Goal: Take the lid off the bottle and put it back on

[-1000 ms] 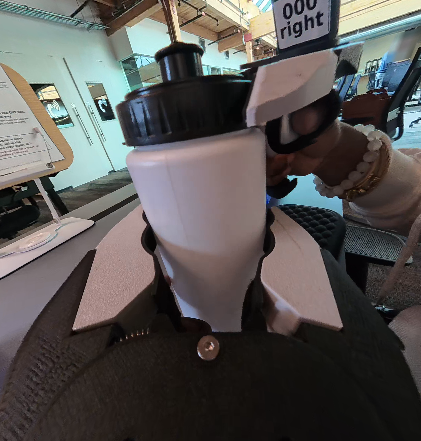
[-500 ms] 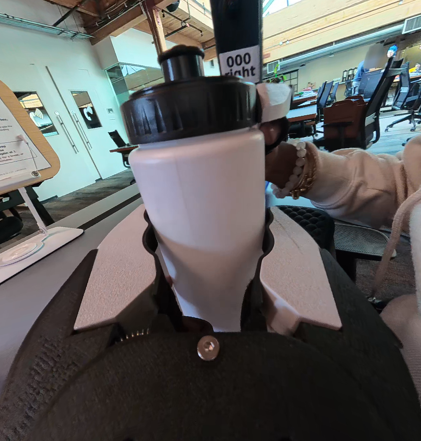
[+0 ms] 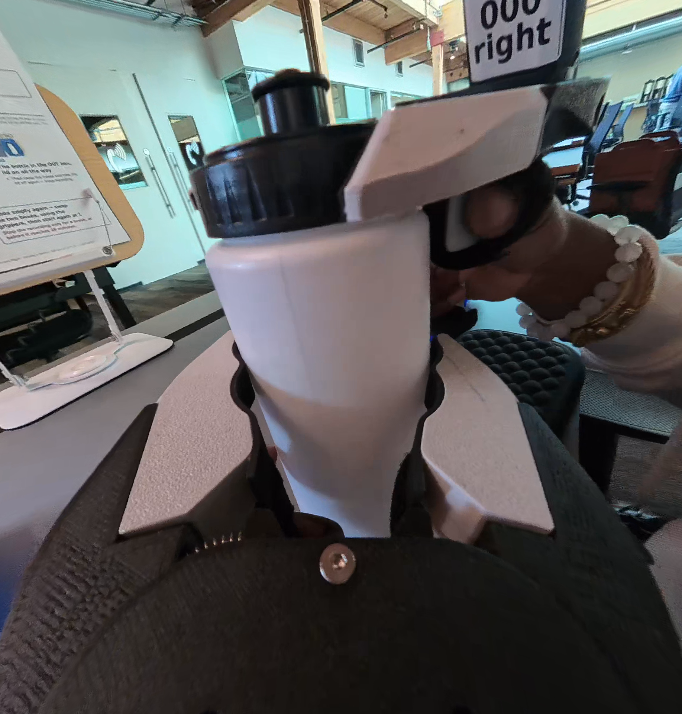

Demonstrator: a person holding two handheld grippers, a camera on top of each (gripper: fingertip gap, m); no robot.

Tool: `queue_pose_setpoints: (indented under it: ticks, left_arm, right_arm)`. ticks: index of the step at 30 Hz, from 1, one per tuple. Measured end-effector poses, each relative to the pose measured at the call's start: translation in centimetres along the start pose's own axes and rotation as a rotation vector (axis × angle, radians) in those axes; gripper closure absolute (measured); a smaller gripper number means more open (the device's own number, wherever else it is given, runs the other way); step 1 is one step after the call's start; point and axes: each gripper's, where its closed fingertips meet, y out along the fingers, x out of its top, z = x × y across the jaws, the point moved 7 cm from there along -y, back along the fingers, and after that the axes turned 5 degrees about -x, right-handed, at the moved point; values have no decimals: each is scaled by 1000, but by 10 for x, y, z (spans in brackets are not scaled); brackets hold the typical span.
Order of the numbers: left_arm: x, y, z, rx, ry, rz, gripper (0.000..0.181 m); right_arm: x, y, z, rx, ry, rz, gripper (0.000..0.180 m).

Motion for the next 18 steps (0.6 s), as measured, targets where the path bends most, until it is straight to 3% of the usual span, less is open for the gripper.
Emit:
queue_pose_setpoints:
  ticks: [8, 14, 16, 18]
  left_arm:
    - [-1, 1, 4, -66, -16, -4, 92]
    - [1, 3, 2, -217, -41, -18, 91]
    - [0, 3, 4, -187, -57, -28, 91]
    - [0, 2, 5, -122, -38, -29, 91]
  right_arm:
    - [-1, 1, -10, 156, 5, 3, 102]
    - [-2, 1, -20, 594, 19, -41, 102]
    - [-1, 5, -25, 621, 29, -50, 102]
    - [1, 7, -27, 484, 60, -69, 88]
